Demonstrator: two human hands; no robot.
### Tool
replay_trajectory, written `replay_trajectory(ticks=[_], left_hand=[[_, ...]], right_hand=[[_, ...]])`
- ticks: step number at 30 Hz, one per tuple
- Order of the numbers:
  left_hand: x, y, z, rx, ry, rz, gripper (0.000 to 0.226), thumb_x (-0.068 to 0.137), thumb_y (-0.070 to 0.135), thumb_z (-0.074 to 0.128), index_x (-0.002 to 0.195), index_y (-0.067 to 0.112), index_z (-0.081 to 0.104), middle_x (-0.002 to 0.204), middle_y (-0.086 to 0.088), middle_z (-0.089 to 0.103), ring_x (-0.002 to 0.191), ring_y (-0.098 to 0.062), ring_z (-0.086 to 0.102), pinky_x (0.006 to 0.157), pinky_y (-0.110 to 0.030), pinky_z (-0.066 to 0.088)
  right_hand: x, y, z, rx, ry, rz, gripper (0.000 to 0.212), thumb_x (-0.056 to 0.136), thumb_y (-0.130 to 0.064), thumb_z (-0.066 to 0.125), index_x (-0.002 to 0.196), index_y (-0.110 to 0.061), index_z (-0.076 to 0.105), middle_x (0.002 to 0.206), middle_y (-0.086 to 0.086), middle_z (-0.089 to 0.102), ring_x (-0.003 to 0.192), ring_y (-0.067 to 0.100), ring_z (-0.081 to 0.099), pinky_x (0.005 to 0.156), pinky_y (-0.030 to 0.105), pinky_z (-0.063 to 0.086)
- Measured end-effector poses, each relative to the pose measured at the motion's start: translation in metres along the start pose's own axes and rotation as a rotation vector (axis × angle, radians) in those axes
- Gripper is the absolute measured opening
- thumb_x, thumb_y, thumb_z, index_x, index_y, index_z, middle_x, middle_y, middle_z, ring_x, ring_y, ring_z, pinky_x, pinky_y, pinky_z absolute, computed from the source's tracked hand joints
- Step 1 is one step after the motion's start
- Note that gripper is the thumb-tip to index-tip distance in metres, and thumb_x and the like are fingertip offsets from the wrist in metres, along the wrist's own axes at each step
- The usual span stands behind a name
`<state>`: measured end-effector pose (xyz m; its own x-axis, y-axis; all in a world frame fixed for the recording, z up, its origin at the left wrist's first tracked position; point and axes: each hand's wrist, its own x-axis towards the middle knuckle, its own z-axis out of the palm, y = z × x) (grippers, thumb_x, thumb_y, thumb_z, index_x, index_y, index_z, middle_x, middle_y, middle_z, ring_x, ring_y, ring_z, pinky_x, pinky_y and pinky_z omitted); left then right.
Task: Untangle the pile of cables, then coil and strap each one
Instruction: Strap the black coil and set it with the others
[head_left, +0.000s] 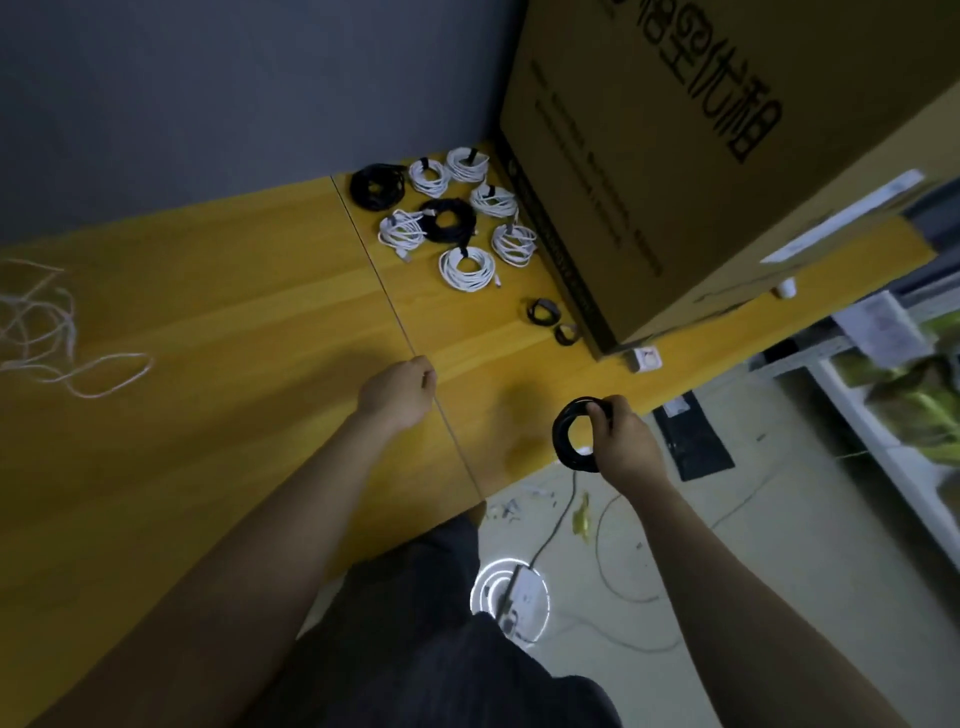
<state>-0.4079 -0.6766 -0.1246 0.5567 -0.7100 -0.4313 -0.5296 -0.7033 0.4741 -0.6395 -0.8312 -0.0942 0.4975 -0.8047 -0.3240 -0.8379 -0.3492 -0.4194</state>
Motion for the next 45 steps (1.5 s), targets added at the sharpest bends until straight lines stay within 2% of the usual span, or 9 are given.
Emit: replay_trajectory(ticks=[9,15,21,27,33,37,40,42,45], left_hand=[[0.114,0.124,0.026,-0.018,-0.074,0.098,0.028,0.102,0.020,0.038,0.124,0.015,0.053,0.125,-0.012,0.046,0.104,-0.032,0.050,0.077,-0.039,0.043],[0.139,0.137,0.049,0.129,-0.129,0.053,0.043,0.100,0.017,0.042,0.143,0.017,0.037,0.149,-0.012,0.026,0.135,-0.031,0.028,0.101,-0.043,0.040],[0.134,0.124,0.061,0.160,0.092,0.049,0.026,0.100,0.022,0.044,0.123,0.017,0.055,0.132,-0.008,0.043,0.127,-0.028,0.035,0.098,-0.038,0.038],[0.100,0.108,0.055,-0.180,0.283,0.023,0.022,0.099,0.021,0.049,0.112,0.010,0.063,0.113,-0.011,0.063,0.103,-0.029,0.055,0.080,-0.040,0.046],[0.069,0.100,0.049,-0.548,0.209,-0.054,0.011,0.100,0.017,0.044,0.101,0.006,0.048,0.101,-0.014,0.057,0.076,-0.025,0.052,0.064,-0.033,0.038],[0.054,0.096,0.040,-0.726,0.198,-0.114,0.013,0.101,0.019,0.042,0.095,0.008,0.045,0.075,-0.002,0.046,0.056,-0.012,0.040,0.053,-0.027,0.030],[0.048,0.084,0.034,-0.832,0.206,-0.152,0.014,0.101,0.020,0.043,0.088,0.014,0.045,0.072,0.002,0.041,0.058,-0.011,0.037,0.055,-0.027,0.029],[0.046,0.074,0.029,-0.896,0.198,-0.163,0.019,0.100,0.023,0.045,0.082,0.019,0.044,0.076,0.002,0.043,0.066,-0.012,0.041,0.061,-0.026,0.030],[0.049,0.054,0.023,-0.959,0.174,-0.199,0.020,0.099,0.029,0.048,0.079,0.022,0.047,0.087,0.000,0.051,0.079,-0.013,0.049,0.070,-0.025,0.035]], right_hand=[[0.085,0.027,-0.027,-0.037,-0.098,-0.057,0.032,0.101,-0.040,0.035,0.111,-0.012,0.048,0.101,0.012,0.062,0.089,0.034,0.059,0.064,0.035,0.038],[0.103,0.025,-0.017,-0.056,-0.184,-0.156,0.035,0.101,-0.039,0.035,0.116,-0.011,0.049,0.107,0.012,0.064,0.096,0.035,0.060,0.073,0.040,0.048],[0.116,0.031,-0.013,-0.053,-0.226,-0.247,0.033,0.101,-0.036,0.037,0.117,-0.010,0.050,0.108,0.012,0.064,0.097,0.033,0.059,0.071,0.036,0.043],[0.123,0.031,0.000,0.085,-0.262,-0.269,0.033,0.101,-0.036,0.038,0.120,-0.012,0.050,0.111,0.011,0.064,0.100,0.033,0.060,0.067,0.030,0.039],[0.126,0.023,0.007,0.207,-0.298,-0.292,0.033,0.102,-0.035,0.038,0.122,-0.013,0.050,0.110,0.006,0.063,0.101,0.030,0.059,0.066,0.028,0.037],[0.122,0.008,0.004,0.234,-0.314,-0.391,0.032,0.102,-0.037,0.034,0.124,-0.018,0.048,0.109,-0.003,0.056,0.101,0.025,0.058,0.061,0.024,0.041],[0.123,-0.010,0.009,0.031,-0.291,-0.718,0.031,0.102,-0.035,0.035,0.124,-0.017,0.048,0.134,-0.001,0.047,0.098,0.021,0.058,0.061,0.032,0.045],[0.129,-0.027,0.023,-0.071,-0.321,-0.895,0.033,0.102,-0.034,0.037,0.127,-0.017,0.048,0.151,-0.007,0.032,0.080,0.019,0.061,0.052,0.031,0.043],[0.140,-0.052,0.050,-0.178,-0.427,-0.890,0.038,0.102,-0.035,0.036,0.136,-0.018,0.043,0.157,-0.007,0.022,0.079,0.022,0.062,0.053,0.028,0.036]])
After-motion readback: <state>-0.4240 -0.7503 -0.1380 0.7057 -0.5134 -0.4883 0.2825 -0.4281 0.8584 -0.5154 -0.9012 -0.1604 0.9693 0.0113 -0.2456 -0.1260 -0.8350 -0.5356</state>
